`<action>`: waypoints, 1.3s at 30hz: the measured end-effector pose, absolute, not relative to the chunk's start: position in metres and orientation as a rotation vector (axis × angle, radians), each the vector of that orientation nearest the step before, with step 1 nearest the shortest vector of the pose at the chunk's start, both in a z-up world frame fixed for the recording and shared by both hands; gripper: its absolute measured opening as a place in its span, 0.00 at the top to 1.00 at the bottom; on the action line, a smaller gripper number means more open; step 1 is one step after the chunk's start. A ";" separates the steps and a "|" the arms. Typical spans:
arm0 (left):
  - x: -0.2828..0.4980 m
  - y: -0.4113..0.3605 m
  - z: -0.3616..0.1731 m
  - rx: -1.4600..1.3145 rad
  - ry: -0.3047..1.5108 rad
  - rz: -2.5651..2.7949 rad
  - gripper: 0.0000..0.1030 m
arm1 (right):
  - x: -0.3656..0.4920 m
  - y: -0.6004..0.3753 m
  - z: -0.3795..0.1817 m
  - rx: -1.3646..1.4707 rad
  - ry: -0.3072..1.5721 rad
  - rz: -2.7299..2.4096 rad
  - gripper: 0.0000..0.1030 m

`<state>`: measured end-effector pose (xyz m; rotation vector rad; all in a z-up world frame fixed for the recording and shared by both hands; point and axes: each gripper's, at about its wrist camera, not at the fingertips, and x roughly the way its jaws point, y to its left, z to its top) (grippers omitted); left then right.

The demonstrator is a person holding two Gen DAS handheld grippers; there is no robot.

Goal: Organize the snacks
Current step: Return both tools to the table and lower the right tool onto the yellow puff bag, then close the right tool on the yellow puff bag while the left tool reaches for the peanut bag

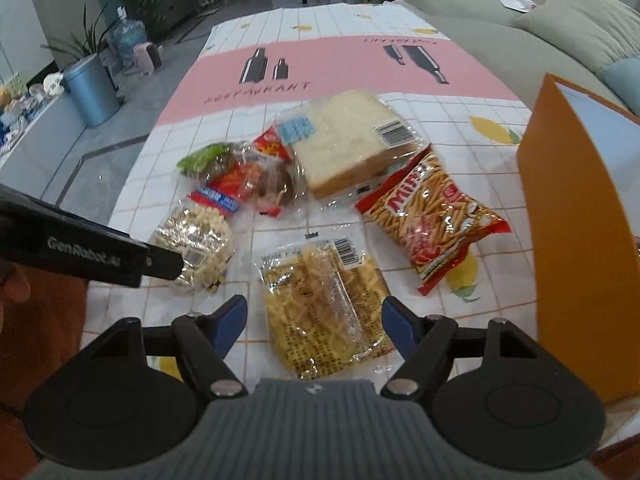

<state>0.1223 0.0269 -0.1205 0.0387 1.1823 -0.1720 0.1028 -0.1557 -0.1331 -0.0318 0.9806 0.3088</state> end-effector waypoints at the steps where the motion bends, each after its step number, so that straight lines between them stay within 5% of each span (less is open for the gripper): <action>1: 0.122 0.024 -0.121 0.057 1.176 -0.178 0.32 | 0.104 -0.155 -0.136 -0.037 0.983 0.314 0.29; 7: 0.125 0.008 -0.134 0.155 1.171 -0.206 0.32 | 0.113 -0.150 -0.151 -0.079 0.988 0.341 0.29; 17: 0.123 -0.010 -0.146 0.322 1.126 -0.223 0.14 | 0.101 -0.124 -0.169 -0.381 0.934 0.389 0.23; 25: 0.120 -0.019 -0.156 0.441 1.096 -0.196 0.11 | 0.098 -0.130 -0.166 -0.392 0.920 0.394 0.35; 39: 0.104 -0.019 -0.133 0.474 1.014 -0.116 0.79 | 0.100 -0.152 -0.149 -0.176 0.944 0.352 0.57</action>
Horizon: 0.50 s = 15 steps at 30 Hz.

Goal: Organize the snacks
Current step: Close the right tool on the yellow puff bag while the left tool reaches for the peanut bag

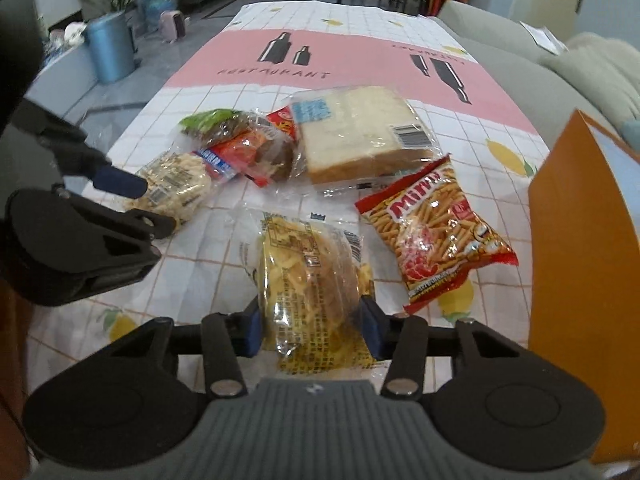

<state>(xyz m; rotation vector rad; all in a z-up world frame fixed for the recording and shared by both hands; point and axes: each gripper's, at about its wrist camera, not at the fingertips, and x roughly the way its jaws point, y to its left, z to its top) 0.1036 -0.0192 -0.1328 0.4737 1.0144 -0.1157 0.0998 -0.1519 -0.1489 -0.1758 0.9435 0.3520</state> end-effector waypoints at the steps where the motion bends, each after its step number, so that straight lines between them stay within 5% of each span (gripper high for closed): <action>1: 0.102 -0.020 -0.129 0.471 1.006 -0.115 0.81 | 0.099 -0.152 -0.148 -0.168 0.944 0.352 0.58; 15: 0.080 -0.007 -0.071 0.222 0.994 -0.220 0.92 | 0.082 -0.166 -0.122 -0.047 0.924 0.356 0.62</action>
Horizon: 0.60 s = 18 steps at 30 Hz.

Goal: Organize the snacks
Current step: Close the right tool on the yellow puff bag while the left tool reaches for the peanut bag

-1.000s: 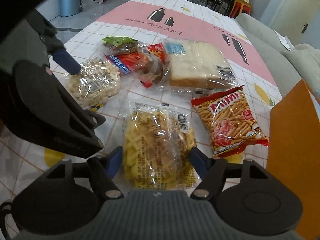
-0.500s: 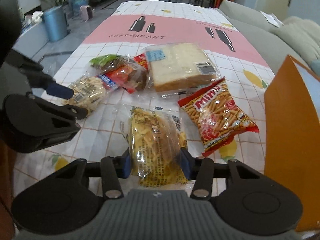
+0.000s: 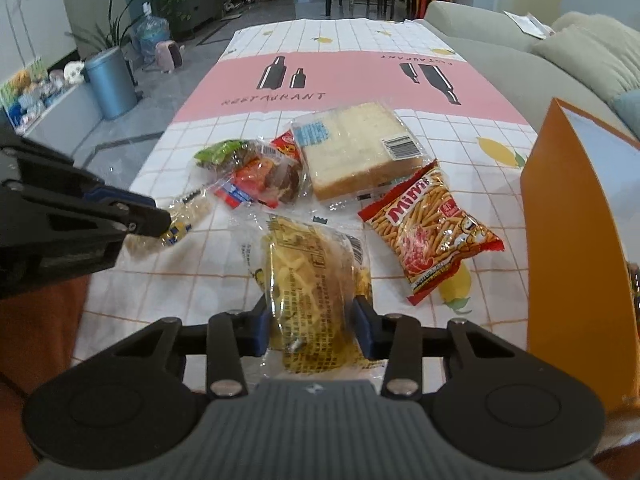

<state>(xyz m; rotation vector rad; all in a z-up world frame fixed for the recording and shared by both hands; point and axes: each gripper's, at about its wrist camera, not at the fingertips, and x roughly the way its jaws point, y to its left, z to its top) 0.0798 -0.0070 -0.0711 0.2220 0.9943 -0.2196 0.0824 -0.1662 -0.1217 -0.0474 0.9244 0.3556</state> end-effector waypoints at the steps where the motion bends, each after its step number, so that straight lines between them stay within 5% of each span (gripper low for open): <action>1: 0.078 -0.007 -0.068 0.199 0.999 -0.230 0.92 | 0.080 -0.167 -0.120 -0.042 0.926 0.353 0.62; 18: 0.060 0.039 -0.068 -0.100 1.122 -0.232 1.00 | 0.060 -0.147 -0.124 0.108 1.051 0.435 0.62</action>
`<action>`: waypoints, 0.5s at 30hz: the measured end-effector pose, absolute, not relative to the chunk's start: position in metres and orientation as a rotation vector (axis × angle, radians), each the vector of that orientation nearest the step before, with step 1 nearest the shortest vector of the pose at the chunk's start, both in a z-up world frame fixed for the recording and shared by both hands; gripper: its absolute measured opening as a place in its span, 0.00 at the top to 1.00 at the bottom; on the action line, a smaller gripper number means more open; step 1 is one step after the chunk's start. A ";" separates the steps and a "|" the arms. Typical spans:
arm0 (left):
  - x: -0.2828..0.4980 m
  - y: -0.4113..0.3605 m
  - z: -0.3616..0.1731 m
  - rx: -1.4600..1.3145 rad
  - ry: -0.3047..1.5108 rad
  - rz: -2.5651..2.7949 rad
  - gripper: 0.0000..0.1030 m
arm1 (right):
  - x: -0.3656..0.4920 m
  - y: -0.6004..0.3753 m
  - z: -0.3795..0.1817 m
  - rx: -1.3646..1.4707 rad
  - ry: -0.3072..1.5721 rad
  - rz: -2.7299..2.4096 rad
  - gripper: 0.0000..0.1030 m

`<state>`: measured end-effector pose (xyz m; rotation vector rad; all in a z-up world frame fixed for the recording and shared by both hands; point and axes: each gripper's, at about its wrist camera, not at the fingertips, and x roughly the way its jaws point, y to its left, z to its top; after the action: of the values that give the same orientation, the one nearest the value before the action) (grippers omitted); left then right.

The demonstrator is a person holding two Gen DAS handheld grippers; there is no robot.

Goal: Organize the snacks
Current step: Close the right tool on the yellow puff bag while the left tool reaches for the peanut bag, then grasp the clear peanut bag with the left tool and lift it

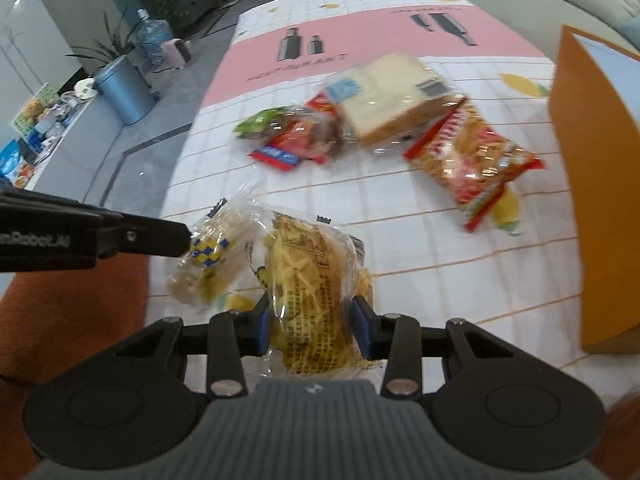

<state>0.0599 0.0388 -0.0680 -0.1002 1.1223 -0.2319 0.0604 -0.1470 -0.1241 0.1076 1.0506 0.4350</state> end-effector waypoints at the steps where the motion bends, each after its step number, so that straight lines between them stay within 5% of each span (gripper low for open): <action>1: 0.058 0.044 -0.068 -0.112 1.126 -0.225 1.00 | 0.060 -0.141 -0.124 0.103 1.050 0.450 0.62; 5: 0.060 0.062 -0.074 -0.167 1.164 -0.213 0.94 | 0.062 -0.115 -0.127 0.092 1.064 0.519 0.62; 15: 0.062 0.097 -0.074 -0.203 1.148 -0.094 0.39 | 0.062 -0.096 -0.134 0.056 1.076 0.538 0.62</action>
<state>0.0621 0.0967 -0.0742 -0.2033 1.1485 -0.0935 0.0623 -0.0962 -0.1335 0.0564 1.0760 0.5376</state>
